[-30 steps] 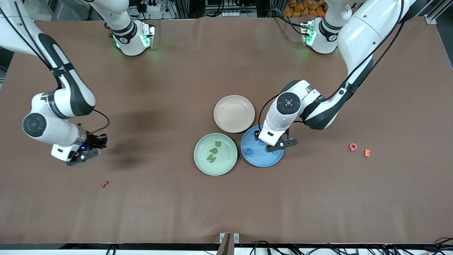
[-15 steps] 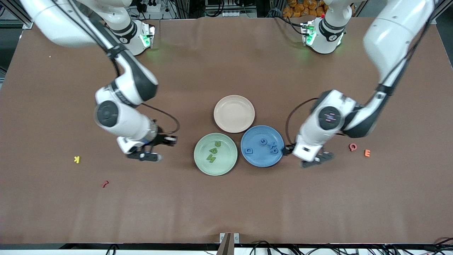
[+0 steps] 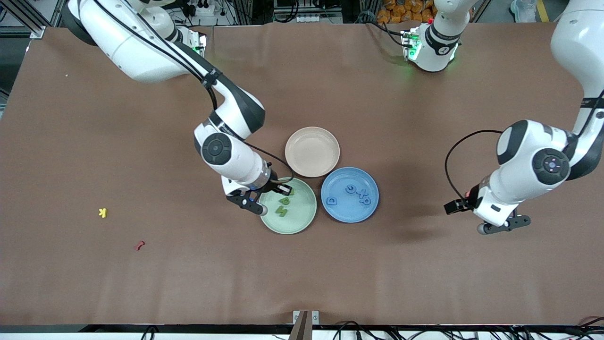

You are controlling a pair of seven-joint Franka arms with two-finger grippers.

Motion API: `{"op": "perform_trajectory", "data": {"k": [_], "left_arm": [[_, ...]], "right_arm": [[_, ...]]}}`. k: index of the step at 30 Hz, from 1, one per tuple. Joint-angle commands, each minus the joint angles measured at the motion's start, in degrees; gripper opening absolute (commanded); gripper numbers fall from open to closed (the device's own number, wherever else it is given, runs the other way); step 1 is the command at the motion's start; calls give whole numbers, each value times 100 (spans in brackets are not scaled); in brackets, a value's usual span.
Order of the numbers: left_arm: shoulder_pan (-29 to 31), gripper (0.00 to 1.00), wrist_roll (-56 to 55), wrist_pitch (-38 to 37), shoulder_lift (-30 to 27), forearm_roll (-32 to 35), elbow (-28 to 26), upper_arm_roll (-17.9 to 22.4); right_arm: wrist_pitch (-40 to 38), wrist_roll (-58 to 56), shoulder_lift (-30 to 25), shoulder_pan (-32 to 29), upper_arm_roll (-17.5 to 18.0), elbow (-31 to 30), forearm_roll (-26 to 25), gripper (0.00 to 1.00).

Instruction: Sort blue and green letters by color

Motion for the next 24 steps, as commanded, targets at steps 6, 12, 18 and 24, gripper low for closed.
{"op": "perform_trajectory", "data": {"k": [6,12,18,24], "left_arm": [[690,100,977,-941,-521,-133,-163,-450],[43,100,1591,-1126,-1187,-1035,-198,407],[-1908,100,2971,-1109,-1979,-2671,-330,2877],[-2253,100,3298,-1126,-2708,-2866,-751,3443]], "right_arm": [[135,394,362,144,-117,254,-452,100],[91,368,309,65,-117,289,-435,100],[-102,315,178,-85,-99,394,-408,100],[-558,-141,-490,-366,-82,324,-382,100]]}}
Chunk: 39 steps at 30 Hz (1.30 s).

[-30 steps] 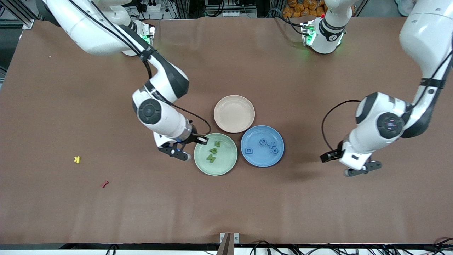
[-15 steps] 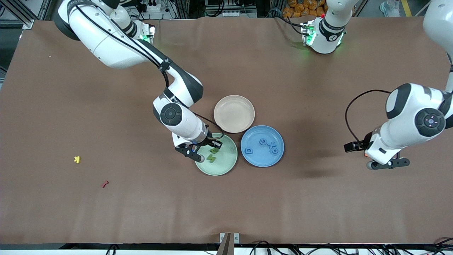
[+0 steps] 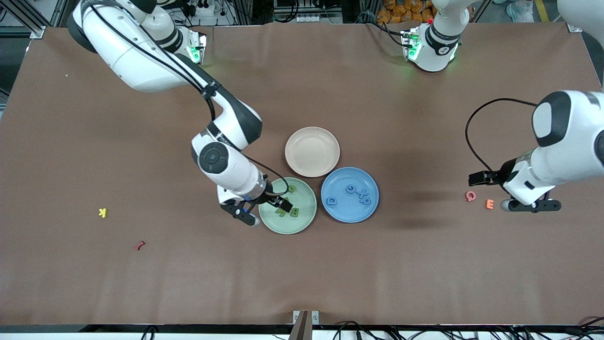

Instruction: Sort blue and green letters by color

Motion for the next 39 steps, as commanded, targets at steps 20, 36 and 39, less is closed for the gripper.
{"op": "perform_trajectory", "data": {"k": [20,36,39], "left_arm": [[-1222,100,145,-1259,-2113,-269,20,1385],[-1372,100,145,-1540,-2096,-286,196,1368],[-1372,100,145,-1584,-2096,-304,231,1368]], "right_arm": [[-3730,-3753,-3027,-816,-1159,-135,1388,100],[-4268,-5697,-3529,-544,-2760,-135,1414,100],[-4321,-5733,-3564,-561,-2926,-135,1432,100]]}}
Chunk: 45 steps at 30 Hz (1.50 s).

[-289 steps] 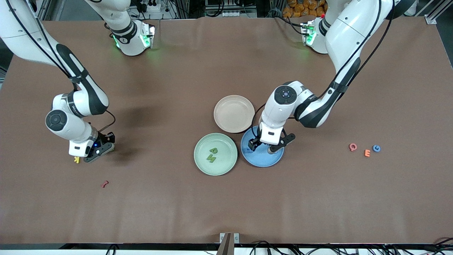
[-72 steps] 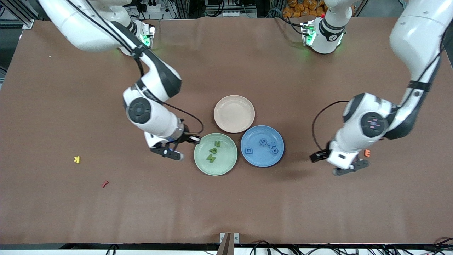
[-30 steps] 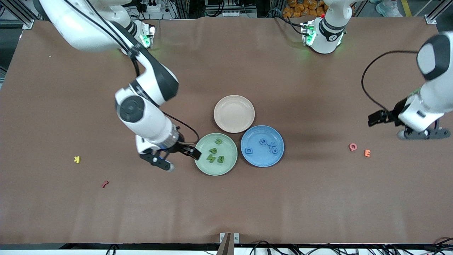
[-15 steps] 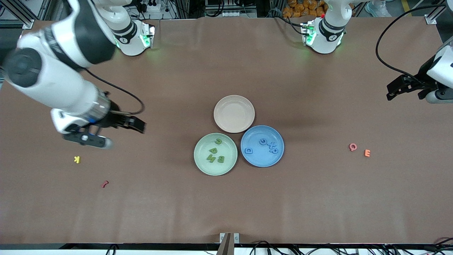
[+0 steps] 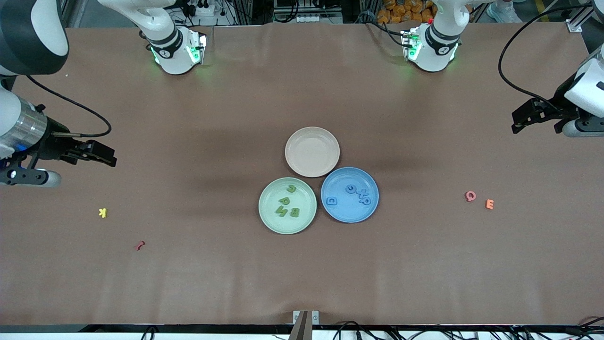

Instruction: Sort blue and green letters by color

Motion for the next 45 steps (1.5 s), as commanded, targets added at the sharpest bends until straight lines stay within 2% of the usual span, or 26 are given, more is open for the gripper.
{"op": "perform_trajectory", "data": {"k": [1,11,18,28,36,45], "left_arm": [[-80,100,-1,-277,67,-156,239,58],[-72,100,-1,-418,85,-270,327,93],[-54,100,-1,-418,85,-262,327,93],[-45,100,-1,-418,94,-262,327,93],[-45,100,-10,-418,102,-262,327,84],[-45,100,-10,-418,120,-262,318,84]], "right_arm": [[-60,-114,-263,86,-344,-203,113,100],[-43,-466,-254,-63,-520,-220,130,100],[-17,-597,-333,-81,-494,-404,130,100],[28,-729,-807,-90,-485,-457,130,100],[-52,-782,-799,130,-511,-449,122,100],[-34,-782,-851,104,-485,-545,130,100]]}}
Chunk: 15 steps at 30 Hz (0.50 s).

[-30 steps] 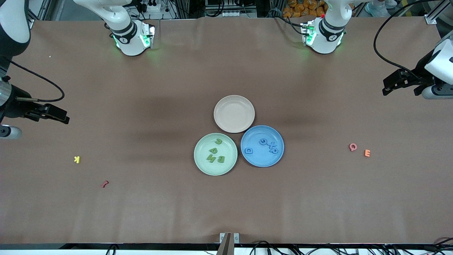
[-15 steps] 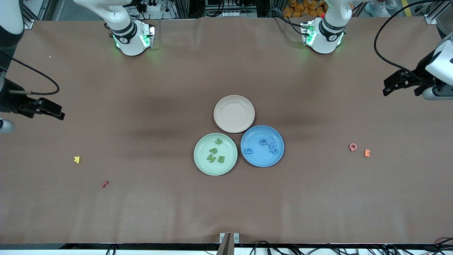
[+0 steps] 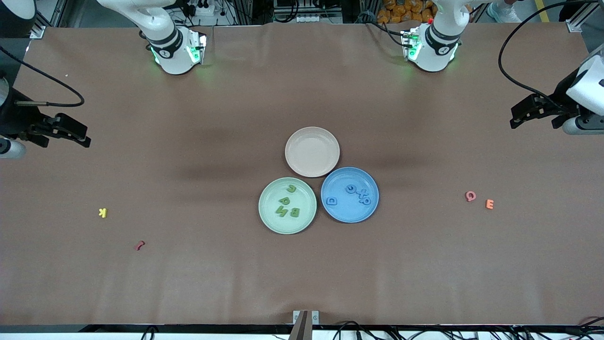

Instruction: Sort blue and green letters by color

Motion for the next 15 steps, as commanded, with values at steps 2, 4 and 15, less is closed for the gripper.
{"op": "perform_trajectory", "data": {"k": [2,4,15], "left_arm": [[-29,100,-10,-141,67,-130,148,41],[-29,100,-10,-141,67,-130,148,41],[-20,100,-10,-141,67,-130,148,41]], "right_arm": [[79,-85,-243,-53,17,-281,106,100],[97,-85,-314,-53,17,-360,106,100],[88,-50,-340,113,-62,-378,98,100]]}}
